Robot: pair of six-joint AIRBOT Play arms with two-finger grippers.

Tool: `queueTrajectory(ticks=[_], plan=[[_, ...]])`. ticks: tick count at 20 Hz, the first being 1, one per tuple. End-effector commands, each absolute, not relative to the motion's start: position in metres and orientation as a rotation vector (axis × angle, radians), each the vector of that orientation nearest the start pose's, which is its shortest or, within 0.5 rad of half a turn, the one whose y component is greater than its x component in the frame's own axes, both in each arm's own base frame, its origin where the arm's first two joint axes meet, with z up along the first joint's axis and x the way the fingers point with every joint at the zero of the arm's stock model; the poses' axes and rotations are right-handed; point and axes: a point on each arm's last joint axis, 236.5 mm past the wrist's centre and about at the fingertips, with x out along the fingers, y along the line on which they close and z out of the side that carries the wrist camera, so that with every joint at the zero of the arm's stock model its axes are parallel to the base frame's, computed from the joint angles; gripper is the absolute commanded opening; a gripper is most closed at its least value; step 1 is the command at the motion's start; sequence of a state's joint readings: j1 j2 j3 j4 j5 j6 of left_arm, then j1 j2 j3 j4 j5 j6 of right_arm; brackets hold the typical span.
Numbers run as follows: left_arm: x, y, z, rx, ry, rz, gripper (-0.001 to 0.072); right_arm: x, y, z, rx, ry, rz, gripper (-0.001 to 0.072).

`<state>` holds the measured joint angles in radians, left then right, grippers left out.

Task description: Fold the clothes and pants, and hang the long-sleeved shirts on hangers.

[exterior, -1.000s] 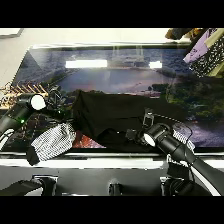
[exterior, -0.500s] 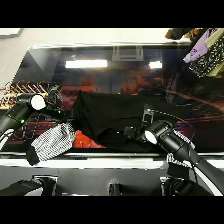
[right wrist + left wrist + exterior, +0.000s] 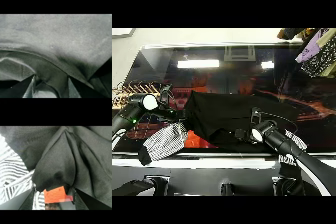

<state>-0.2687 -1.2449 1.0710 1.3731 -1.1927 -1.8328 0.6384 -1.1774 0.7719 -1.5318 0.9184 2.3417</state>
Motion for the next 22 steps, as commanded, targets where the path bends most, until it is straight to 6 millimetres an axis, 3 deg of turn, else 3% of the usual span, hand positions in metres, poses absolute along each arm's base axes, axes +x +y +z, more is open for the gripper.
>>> queueTrajectory(ticks=[1,5,8,10,16,19,22], plan=[[0.328,-0.135,-0.008,-0.220,1.411,-0.147,0.0534,0.257,0.194,-0.081,0.222,1.401,0.015,0.0471],[0.328,-0.135,-0.008,-0.219,1.411,-0.147,0.0534,0.246,0.191,-0.083,0.221,1.445,-0.007,0.0487],[0.328,-0.135,-0.008,-0.219,1.411,-0.147,0.0534,0.222,0.163,-0.087,0.114,1.543,-0.090,0.0487],[0.329,-0.135,-0.008,-0.220,1.409,-0.148,0.0534,0.218,0.149,-0.087,0.056,1.556,-0.126,0.0486],[0.328,-0.135,-0.008,-0.220,1.410,-0.147,0.0534,0.232,0.154,-0.086,0.151,1.493,-0.182,0.0483],[0.329,-0.135,-0.008,-0.220,1.409,-0.147,0.0534,0.224,0.169,-0.087,0.198,1.533,-0.137,0.0484],[0.330,-0.136,-0.008,-0.221,1.402,-0.148,0.0534,0.224,0.171,-0.087,0.202,1.535,-0.127,0.0484]])
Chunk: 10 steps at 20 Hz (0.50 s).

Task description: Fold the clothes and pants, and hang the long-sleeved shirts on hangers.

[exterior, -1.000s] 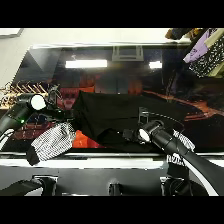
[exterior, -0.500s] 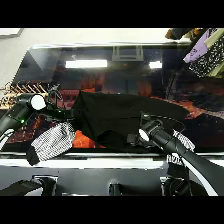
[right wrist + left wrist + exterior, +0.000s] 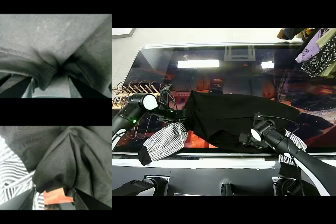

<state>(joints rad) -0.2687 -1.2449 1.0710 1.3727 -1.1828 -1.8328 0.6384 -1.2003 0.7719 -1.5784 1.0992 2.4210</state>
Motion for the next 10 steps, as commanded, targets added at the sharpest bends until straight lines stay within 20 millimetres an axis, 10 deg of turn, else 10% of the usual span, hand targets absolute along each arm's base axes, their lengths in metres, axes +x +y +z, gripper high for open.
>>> queueTrajectory(ticks=[1,6,8,10], plan=[[0.331,-0.136,-0.008,-0.222,1.400,-0.148,0.0533,0.226,0.171,-0.087,0.203,1.526,-0.122,0.0482],[0.332,-0.136,-0.007,-0.223,1.394,-0.149,0.0534,0.240,0.176,-0.093,0.213,1.477,-0.111,0.0237],[0.332,-0.136,-0.007,-0.224,1.394,-0.149,0.0534,0.243,0.177,-0.095,0.213,1.470,-0.107,0.0034],[0.332,-0.136,-0.007,-0.223,1.395,-0.149,0.0533,0.248,0.174,-0.087,0.198,1.450,-0.106,0.0032]])
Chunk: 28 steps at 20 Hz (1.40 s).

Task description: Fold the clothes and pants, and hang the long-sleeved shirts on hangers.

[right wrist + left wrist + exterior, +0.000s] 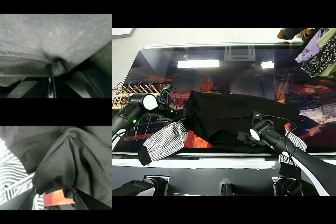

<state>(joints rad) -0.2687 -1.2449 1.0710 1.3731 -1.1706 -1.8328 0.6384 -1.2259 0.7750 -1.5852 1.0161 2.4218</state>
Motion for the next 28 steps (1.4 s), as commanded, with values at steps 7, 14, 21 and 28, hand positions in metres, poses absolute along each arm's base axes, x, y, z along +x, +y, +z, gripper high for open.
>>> queueTrajectory(ticks=[7,14,21,28], plan=[[0.316,-0.165,0.017,-0.197,1.379,-0.241,0.0534,0.262,0.160,-0.016,0.129,1.368,-0.101,0.0032],[0.269,-0.249,0.010,0.001,1.356,-0.402,0.0535,0.263,0.164,-0.008,0.152,1.371,-0.106,0.0032],[0.259,-0.263,-0.031,0.119,1.418,-0.398,0.0535,0.265,0.166,-0.007,0.198,1.359,-0.127,0.0033],[0.274,-0.275,-0.072,0.114,1.426,-0.377,0.0516,0.261,0.171,-0.008,0.219,1.377,-0.118,0.0033]])
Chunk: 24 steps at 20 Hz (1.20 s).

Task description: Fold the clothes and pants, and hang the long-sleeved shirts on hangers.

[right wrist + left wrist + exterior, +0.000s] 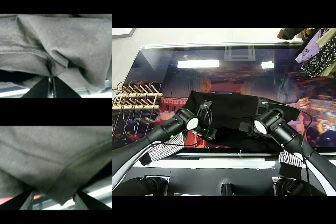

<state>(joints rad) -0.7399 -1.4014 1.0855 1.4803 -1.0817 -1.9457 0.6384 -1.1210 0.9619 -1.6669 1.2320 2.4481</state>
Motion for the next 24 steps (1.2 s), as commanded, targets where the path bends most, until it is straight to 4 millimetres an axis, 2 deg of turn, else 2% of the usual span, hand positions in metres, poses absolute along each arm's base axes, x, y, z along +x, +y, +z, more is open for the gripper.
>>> queueTrajectory(ticks=[1,2,4,5,8,10,12,15,17,19,20,22,24], plan=[[0.276,-0.275,-0.076,0.103,1.431,-0.364,0.0382,0.260,0.170,-0.008,0.216,1.382,-0.122,0.0033],[0.276,-0.271,-0.077,0.111,1.444,-0.358,0.0027,0.257,0.167,-0.008,0.204,1.395,-0.134,0.0032],[0.279,-0.254,-0.066,0.106,1.491,-0.312,0.0022,0.252,0.153,0.000,0.122,1.416,-0.157,0.0032],[0.282,-0.244,-0.054,0.112,1.508,-0.302,0.0022,0.253,0.145,0.011,0.057,1.416,-0.152,0.0032],[0.296,-0.219,0.010,0.118,1.490,-0.315,0.0021,0.260,0.142,0.054,-0.014,1.390,-0.112,0.0032],[0.295,-0.210,0.053,0.123,1.469,-0.329,0.0022,0.260,0.145,0.085,-0.006,1.379,-0.089,0.0032],[0.280,-0.207,0.084,0.122,1.492,-0.350,0.0021,0.252,0.147,0.110,0.007,1.396,-0.067,0.0032],[0.241,-0.232,0.114,0.021,1.551,-0.436,0.0022,0.223,0.154,0.135,0.032,1.489,-0.013,0.0032],[0.219,-0.248,0.125,-0.024,1.562,-0.456,0.0022,0.211,0.163,0.144,0.079,1.490,0.049,0.0032],[0.202,-0.257,0.122,-0.018,1.583,-0.455,0.0022,0.211,0.151,0.151,0.078,1.448,0.029,0.0032],[0.199,-0.263,0.117,-0.018,1.585,-0.459,0.0022,0.213,0.140,0.149,0.061,1.426,-0.011,0.0032],[0.213,-0.278,0.106,-0.060,1.539,-0.470,0.0022,0.221,0.131,0.134,0.017,1.408,-0.044,0.0032],[0.237,-0.290,0.090,-0.103,1.516,-0.453,0.0022,0.241,0.145,0.110,0.027,1.370,-0.018,0.0032]])
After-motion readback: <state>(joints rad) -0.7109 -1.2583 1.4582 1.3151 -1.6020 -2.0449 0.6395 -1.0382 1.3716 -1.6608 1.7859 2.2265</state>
